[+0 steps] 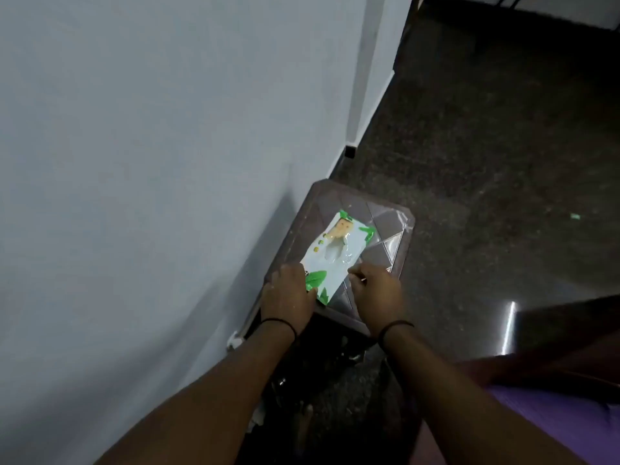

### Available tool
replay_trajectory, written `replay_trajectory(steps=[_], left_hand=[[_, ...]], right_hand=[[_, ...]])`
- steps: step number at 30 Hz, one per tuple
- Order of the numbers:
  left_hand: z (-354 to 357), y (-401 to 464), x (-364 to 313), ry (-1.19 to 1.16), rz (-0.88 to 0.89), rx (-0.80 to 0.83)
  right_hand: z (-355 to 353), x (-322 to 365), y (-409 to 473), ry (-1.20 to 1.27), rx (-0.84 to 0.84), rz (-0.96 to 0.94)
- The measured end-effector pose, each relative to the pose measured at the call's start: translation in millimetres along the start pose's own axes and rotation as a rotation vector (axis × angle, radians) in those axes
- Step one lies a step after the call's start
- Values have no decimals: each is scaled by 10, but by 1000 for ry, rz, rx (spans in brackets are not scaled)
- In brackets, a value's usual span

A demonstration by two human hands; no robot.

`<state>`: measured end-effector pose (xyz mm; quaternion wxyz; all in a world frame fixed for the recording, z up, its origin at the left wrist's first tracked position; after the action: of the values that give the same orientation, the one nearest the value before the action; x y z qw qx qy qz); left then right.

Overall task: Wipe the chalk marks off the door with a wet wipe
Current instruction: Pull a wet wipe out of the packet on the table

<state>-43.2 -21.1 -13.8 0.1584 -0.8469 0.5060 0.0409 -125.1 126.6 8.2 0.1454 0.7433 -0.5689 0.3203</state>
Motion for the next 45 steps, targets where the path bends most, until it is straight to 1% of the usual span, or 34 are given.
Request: replay_trajectory(steps=[2,4,7,9,13,15,17,21,23,26,29,35,38,41,43,45], left_hand=[[219,160,88,-83,-122,0],[400,311,156,-81,-176,-8],[601,555,195,-118,-223,-56],[687,668,226,-165,-240,-81],[805,754,268,-218,-215,-109],[814,784,303,-282,-230,-123],[815,810,344,-337,-259,-124],[816,811,368,-413,-257,-134],[814,800,377,-448,-256,-148],[805,797,369,-468,-217,-154],[805,815,336,-413,-158,-136],[790,813,331,-320,-137,-122],[787,811,329,-301,-138,-106],[796,807,353,-315,-176,-92],[802,799,368,-335,-206,-79],[803,790,369,-327,-213,-72]], right_hand=[[235,-162,162,16,-1,30],[449,-255,301,15,35,80],[778,-280,515,63,63,55],[942,-248,646,51,72,38],[1193,-283,815,-72,129,64],[1246,-299,858,-101,141,70],[1288,-290,886,-72,170,99],[1310,-323,1001,15,226,193],[1292,-354,1047,112,232,253],[1282,-365,1026,356,221,308],[1305,-333,954,576,234,325],[1259,-276,842,913,310,478],[1252,-273,830,1002,276,542],[1231,-278,854,1042,131,562],[1196,-311,855,969,21,561],[1186,-365,843,856,-34,564]])
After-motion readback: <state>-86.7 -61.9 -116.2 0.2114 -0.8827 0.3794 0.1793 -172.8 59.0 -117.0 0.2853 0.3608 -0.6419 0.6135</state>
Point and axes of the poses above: each hand's wrist, its own y-axis towards the middle knuckle, its own z-axis out of the palm, x = y × z, the point moved 5 cm from there along y, towards the middle knuckle, and after that the axes turned 3 degrees about -x, right-handed, at the moved point
